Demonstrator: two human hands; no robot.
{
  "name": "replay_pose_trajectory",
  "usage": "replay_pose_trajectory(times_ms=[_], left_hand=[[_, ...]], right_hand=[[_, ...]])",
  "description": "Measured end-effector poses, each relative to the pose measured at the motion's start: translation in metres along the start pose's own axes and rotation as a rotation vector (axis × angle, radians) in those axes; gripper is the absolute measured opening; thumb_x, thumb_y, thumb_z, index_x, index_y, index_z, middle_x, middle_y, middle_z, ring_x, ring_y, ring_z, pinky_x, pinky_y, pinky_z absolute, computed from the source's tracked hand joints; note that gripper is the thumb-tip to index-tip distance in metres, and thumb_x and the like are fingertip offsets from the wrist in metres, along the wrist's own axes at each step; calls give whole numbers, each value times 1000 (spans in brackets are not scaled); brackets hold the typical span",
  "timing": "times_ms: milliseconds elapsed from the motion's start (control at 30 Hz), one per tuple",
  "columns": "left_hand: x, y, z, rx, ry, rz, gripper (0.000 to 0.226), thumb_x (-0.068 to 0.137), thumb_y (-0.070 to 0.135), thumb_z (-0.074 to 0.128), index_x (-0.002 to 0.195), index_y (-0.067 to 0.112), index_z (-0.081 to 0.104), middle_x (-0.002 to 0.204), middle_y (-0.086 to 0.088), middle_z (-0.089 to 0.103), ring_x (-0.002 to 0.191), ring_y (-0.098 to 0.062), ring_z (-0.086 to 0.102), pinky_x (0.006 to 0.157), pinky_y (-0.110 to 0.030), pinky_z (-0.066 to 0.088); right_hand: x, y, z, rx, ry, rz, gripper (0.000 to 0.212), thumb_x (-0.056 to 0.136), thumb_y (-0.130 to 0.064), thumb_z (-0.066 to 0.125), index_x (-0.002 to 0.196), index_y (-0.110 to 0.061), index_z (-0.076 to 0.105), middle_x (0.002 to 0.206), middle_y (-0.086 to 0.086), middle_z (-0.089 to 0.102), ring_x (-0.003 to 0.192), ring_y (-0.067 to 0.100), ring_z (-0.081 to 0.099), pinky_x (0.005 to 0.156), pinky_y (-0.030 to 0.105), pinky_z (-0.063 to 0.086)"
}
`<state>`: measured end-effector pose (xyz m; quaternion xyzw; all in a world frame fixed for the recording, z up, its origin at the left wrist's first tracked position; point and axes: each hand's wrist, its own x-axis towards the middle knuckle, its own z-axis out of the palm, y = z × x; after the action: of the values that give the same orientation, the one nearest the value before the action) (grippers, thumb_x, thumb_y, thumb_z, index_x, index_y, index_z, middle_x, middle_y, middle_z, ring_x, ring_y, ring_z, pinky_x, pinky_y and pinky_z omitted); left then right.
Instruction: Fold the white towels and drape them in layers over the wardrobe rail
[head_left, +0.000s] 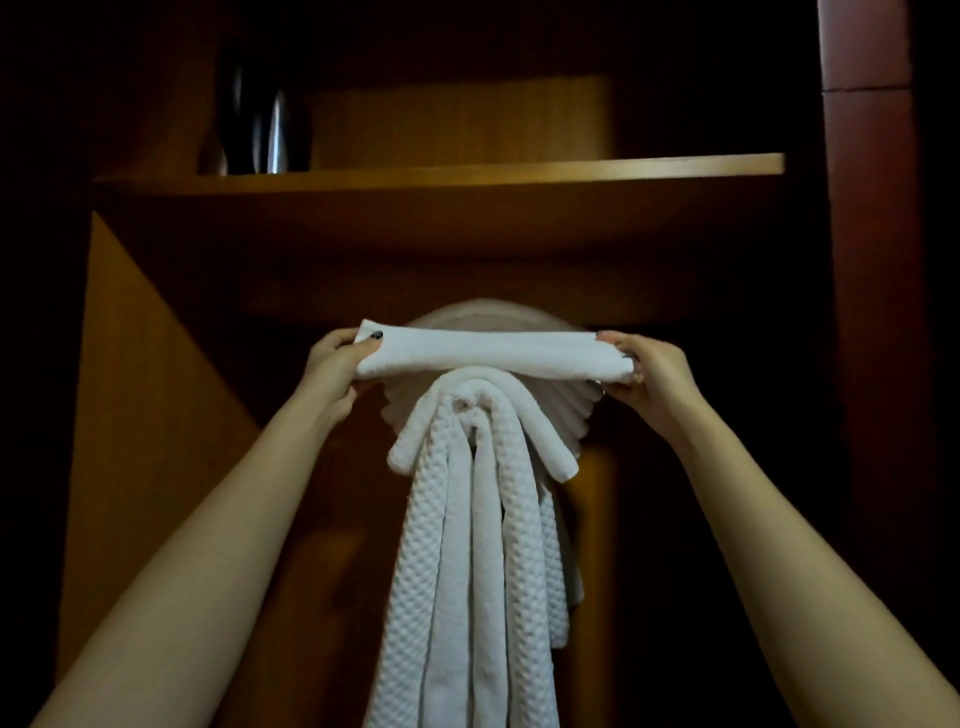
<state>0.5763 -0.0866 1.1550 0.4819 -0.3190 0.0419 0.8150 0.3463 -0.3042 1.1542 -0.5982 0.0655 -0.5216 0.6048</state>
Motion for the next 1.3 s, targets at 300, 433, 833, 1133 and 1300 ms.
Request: replay_pose_trajectory(times_ms=[300,433,833,1133,1300], left_hand=[[-31,-69,-18,-144,-128,-271,42,87,6,67,125,-9,54,117,-21,66,96,-23,67,72,-32,59],[-42,-77,-21,-225,-176,-322,45,89,6,65,128,-12,51,123,-26,61,101,-26,65,72,-32,58],[-80,-45,-11,297,-315,262,32,104,21,39,132,15,55,117,14,63,106,11,58,86,-9,45],[-120,-48,-17,467,-325,233,48,105,35,33,151,20,31,153,7,32,140,-6,27,112,-22,24],[-165,-56,-61,842,-111,418,43,101,20,48,142,7,44,146,-12,44,137,-26,36,115,-35,25]], right_hand=[[-46,79,-1,144,-89,158,22,88,0,55,102,7,70,75,11,64,56,13,59,49,22,47],[-64,87,3,92,-160,103,20,97,-8,53,91,-3,71,54,-6,56,49,7,49,50,20,41],[-94,75,31,-564,-248,-296,25,103,-39,40,104,-29,63,98,-20,59,90,-7,51,77,22,40],[-117,68,19,-711,-319,-310,37,99,-39,45,129,-21,53,126,-11,57,118,13,52,99,33,43],[-184,77,31,-795,-99,-385,44,93,-36,49,128,-9,53,133,10,51,130,27,38,111,33,25]])
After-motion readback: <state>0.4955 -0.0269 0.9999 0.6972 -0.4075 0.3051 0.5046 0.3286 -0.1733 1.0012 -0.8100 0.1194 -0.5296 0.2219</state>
